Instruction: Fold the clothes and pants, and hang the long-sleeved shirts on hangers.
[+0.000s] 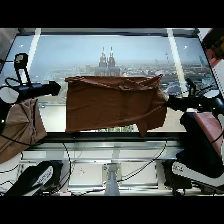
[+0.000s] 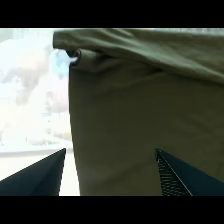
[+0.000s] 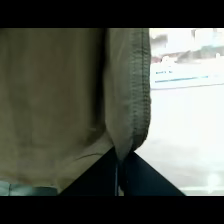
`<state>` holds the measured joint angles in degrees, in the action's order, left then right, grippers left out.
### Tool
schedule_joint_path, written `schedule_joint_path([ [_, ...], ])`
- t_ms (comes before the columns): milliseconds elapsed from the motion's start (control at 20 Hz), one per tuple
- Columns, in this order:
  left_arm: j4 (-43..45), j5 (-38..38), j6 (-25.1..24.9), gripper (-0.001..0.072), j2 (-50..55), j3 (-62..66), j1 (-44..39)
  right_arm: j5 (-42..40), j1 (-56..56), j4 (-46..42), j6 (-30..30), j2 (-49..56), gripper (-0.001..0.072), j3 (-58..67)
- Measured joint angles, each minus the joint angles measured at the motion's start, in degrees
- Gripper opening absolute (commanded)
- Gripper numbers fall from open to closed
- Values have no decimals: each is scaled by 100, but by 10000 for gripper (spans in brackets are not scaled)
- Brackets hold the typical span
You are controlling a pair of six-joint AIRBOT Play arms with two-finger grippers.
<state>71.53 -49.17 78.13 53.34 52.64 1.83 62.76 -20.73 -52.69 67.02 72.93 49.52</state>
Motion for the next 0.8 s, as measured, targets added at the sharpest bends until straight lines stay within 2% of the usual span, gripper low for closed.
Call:
schedule_joint_path([
  [150,22,-581,280,617,-256,-205,13,-138,0,-236,216,-365,12,-192],
  [400,37,-780,879,623,-636,-1368,192,-431,0,-367,356,-616,12,-389],
  [500,-149,-841,981,683,-695,-1843,223,-490,0,-391,376,-654,12,-413],
  [800,-527,-879,986,680,-743,-2651,249,-566,0,-404,387,-691,12,-437],
])
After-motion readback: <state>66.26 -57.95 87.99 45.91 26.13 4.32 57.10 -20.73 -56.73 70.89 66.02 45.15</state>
